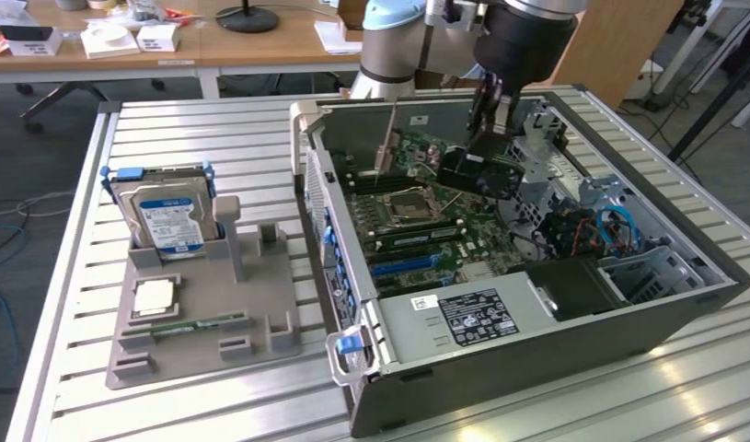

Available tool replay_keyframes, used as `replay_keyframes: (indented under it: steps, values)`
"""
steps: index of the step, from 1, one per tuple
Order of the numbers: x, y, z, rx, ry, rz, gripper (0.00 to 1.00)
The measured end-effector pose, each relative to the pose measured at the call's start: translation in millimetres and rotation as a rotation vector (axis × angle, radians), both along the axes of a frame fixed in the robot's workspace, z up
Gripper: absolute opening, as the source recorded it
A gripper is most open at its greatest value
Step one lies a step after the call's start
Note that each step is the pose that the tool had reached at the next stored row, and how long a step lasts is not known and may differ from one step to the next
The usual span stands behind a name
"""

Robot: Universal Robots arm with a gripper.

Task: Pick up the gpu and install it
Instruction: 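Insert the gpu into the slot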

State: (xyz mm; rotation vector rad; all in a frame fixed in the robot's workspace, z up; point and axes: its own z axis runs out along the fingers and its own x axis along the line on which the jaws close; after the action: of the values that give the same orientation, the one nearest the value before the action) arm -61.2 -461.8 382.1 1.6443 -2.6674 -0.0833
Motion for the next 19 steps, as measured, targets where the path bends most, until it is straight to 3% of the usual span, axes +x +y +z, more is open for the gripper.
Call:
replay_keyframes:
  steps: [11,19]
  values:
    - [0.0,0.0,-2.3,0.0000,0.0000,0.200,0.26]
    - [0.4,0.0,-3.2,0.0000,-0.0001,0.317,0.26]
